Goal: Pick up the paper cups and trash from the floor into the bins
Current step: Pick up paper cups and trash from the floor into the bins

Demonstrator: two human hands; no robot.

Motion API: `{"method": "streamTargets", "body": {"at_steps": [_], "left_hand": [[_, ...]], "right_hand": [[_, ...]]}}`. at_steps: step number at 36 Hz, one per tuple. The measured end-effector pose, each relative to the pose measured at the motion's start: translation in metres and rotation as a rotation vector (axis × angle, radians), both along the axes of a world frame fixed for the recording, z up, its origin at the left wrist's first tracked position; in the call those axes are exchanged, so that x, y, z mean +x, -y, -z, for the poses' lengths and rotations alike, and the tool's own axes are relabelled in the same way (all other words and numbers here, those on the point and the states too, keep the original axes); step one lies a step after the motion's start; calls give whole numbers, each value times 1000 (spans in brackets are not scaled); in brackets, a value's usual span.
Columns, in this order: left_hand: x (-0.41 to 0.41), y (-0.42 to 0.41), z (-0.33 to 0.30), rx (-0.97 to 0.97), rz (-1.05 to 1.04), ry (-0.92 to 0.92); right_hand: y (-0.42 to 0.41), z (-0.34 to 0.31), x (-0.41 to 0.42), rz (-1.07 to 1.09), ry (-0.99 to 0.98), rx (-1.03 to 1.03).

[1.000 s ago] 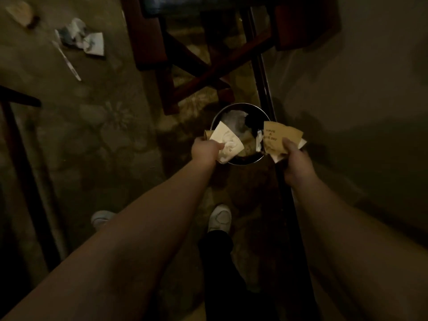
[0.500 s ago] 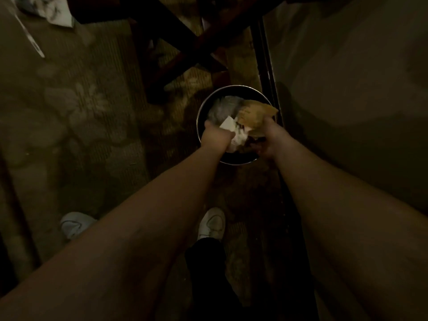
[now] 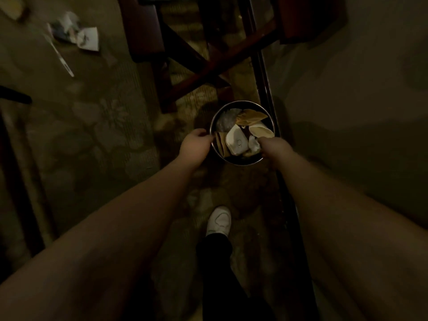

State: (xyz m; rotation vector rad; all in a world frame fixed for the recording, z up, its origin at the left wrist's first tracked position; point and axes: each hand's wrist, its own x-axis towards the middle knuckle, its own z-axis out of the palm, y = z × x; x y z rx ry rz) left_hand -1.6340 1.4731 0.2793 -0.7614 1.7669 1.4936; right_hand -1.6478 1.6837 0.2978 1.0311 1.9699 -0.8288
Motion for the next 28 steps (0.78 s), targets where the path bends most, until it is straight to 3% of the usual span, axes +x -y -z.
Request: {"method": "streamTargets", "body": {"at_steps": [10, 28], "left_hand": [[4, 147, -79, -108, -76, -6], [-39, 418, -203, -441, -10, -139]], "right_hand": [[107, -89, 4, -341, -86, 17], [415, -206, -67, -827, -287, -24]]}}
